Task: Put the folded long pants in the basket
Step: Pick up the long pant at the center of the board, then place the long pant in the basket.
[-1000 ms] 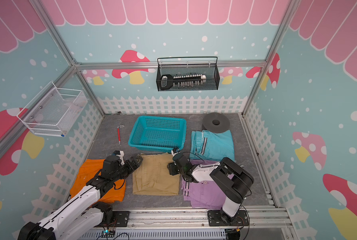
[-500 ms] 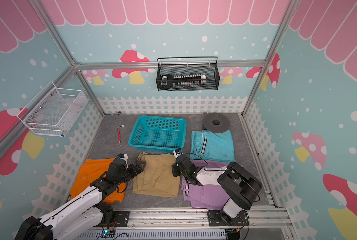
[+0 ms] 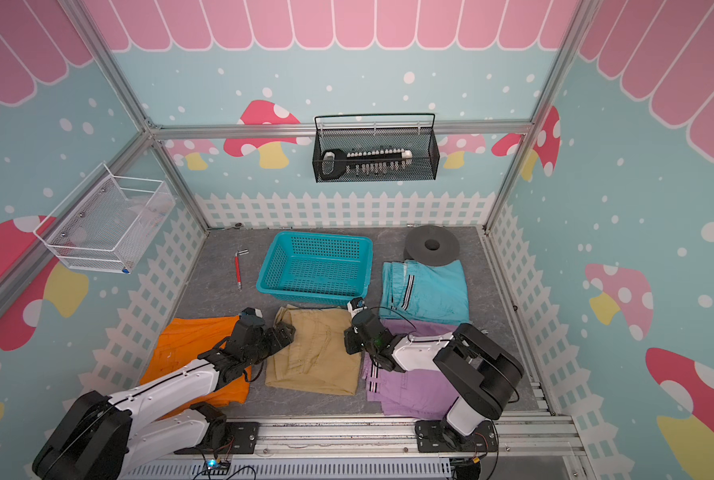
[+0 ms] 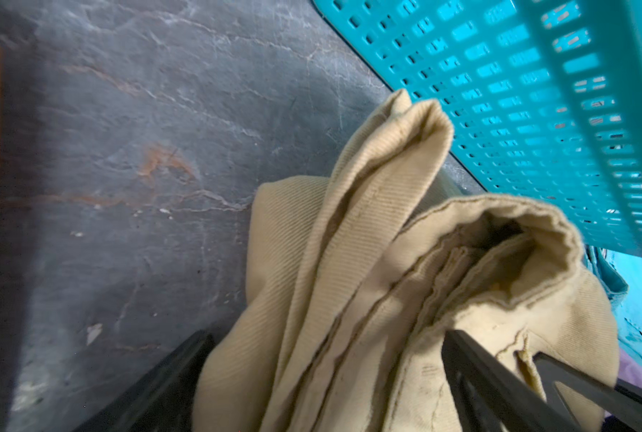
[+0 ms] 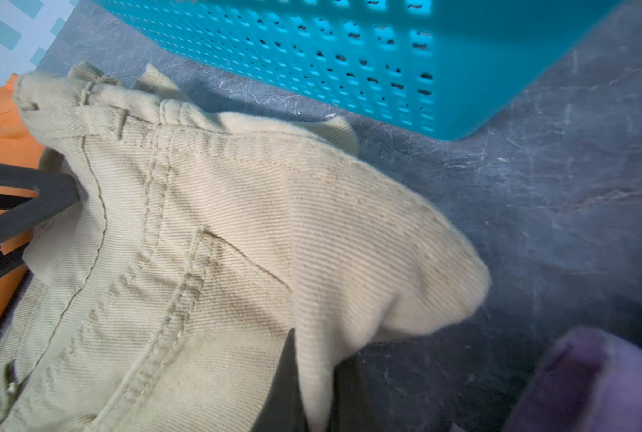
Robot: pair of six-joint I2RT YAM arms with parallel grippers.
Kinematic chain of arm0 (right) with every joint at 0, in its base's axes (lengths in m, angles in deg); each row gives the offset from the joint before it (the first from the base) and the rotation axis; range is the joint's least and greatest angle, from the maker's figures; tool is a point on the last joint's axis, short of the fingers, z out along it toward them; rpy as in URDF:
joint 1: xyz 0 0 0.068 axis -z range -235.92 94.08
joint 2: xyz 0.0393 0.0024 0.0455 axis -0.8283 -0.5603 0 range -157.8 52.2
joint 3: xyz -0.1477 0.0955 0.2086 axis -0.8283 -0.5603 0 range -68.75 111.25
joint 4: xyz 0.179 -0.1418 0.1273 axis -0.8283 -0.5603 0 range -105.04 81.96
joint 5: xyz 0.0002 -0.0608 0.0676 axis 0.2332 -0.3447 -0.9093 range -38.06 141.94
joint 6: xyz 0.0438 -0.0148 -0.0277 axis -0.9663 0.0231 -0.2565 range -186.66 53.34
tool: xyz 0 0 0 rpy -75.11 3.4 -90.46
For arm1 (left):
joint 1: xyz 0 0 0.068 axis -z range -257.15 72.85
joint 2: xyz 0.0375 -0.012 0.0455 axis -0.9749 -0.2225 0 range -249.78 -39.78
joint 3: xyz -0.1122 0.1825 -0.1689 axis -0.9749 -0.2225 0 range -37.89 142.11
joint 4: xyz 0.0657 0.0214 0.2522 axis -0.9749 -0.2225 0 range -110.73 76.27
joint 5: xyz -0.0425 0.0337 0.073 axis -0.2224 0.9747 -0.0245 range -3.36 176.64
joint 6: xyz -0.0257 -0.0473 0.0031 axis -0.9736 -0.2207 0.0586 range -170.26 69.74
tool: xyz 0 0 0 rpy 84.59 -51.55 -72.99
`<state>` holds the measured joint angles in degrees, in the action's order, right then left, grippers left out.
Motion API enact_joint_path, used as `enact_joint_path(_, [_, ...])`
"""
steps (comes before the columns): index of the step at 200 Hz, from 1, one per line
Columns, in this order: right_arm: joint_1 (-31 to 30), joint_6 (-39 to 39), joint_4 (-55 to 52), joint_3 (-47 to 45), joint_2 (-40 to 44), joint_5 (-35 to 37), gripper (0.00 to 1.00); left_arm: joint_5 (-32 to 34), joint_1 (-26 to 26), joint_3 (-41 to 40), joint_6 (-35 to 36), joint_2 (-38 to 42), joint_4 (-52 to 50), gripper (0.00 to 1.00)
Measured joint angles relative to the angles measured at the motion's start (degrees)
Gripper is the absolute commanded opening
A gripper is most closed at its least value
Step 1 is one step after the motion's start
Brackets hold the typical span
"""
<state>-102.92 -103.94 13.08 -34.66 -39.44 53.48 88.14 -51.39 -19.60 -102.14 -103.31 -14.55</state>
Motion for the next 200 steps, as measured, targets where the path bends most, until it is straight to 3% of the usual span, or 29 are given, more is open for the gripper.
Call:
enact_joint_path(35, [0.00, 0.17, 0.37, 0.00, -0.50, -0.07, 0.00, -0.74, 0.92, -2.67, 0.00, 0.48, 5.49, 0.98])
enact_joint_path(53, [0.00, 0.20, 0.68, 0.02, -0.76, -0.33, 0.00, -0.70, 1.49, -3.54, -0.17, 0.46, 7.17, 0.85])
enact_joint_path(89, [-0.07, 0.35, 0.94, 0.02, -0.87, -0.48, 0.00, -0.35, 2.16, -6.08, -0.74, 0.76, 8.26, 0.28])
enact_joint_path(116, [-0.63, 0.44, 1.20, 0.04, -0.87, -0.24, 0.00, -0.61, 2.51, -7.45, -1.44, 4.31, 7.96, 0.00])
enact_joint_path(160, [-2.51, 0.61, -0.31, 0.04, 0.90, 0.87, 0.00, -1.81, 2.56, -7.72, -1.73, 11.32, 3.37, 0.00])
enact_joint_path(200, [-6.40, 1.16, -5.27, 0.24, 10.12, 1.92, 0.00, -4.31, 2.56, -4.74, -1.99, 20.90, -3.74, 0.00])
